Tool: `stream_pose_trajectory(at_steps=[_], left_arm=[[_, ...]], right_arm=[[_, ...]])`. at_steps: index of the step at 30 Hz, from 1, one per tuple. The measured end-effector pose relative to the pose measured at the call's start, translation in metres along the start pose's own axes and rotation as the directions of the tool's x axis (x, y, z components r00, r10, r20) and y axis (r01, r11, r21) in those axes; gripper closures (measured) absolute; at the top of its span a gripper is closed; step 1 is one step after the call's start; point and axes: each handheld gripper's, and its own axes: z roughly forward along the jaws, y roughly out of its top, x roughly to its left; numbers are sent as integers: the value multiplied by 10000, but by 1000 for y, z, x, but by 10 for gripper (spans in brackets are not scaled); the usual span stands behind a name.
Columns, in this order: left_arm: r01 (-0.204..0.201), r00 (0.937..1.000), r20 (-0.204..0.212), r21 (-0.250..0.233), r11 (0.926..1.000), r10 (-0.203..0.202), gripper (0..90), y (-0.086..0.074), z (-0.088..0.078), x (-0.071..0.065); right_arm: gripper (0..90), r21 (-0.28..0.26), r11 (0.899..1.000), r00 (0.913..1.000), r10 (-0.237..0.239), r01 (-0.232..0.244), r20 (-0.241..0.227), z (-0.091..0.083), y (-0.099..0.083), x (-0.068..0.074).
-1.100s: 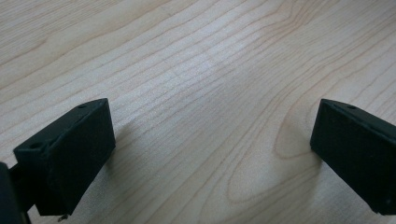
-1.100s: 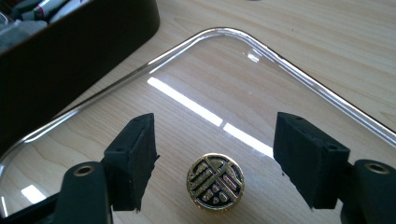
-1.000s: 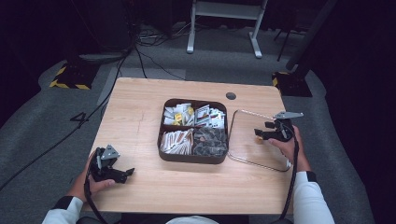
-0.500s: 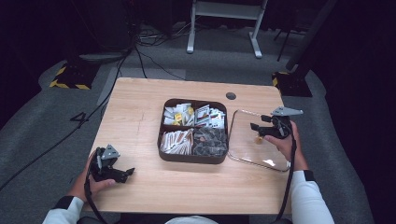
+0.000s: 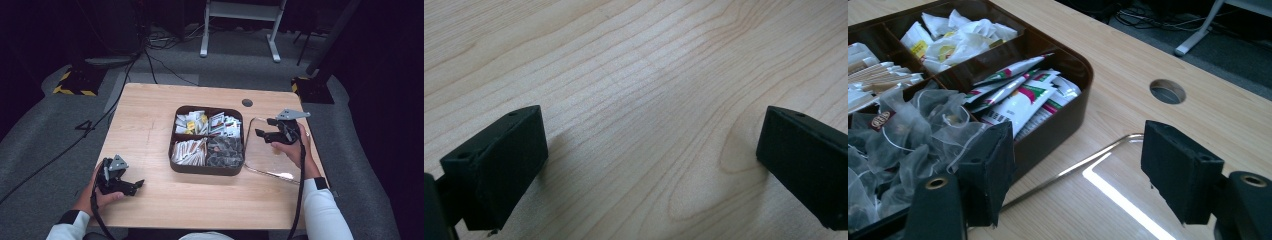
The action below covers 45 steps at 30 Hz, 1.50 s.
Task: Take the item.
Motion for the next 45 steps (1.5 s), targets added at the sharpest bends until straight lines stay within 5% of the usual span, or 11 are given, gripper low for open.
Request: stream_pose_trajectory(at_steps=[18, 33, 45], left_arm=[[42, 10000, 1, 2, 10000, -42, 4, 0, 0, 0], [102, 9999, -37, 15, 9999, -102, 5, 0, 0, -1], [135, 9999, -54, 30, 9999, -135, 5, -1, -1, -1]], right_arm=[[310, 489, 9951, 9950, -833, 860, -551, 59, 41, 37], [319, 906, 9935, 9927, -596, 692, -1046, 103, 53, 48], [323, 1612, 9846, 9947, -540, 676, -872, 134, 61, 53]])
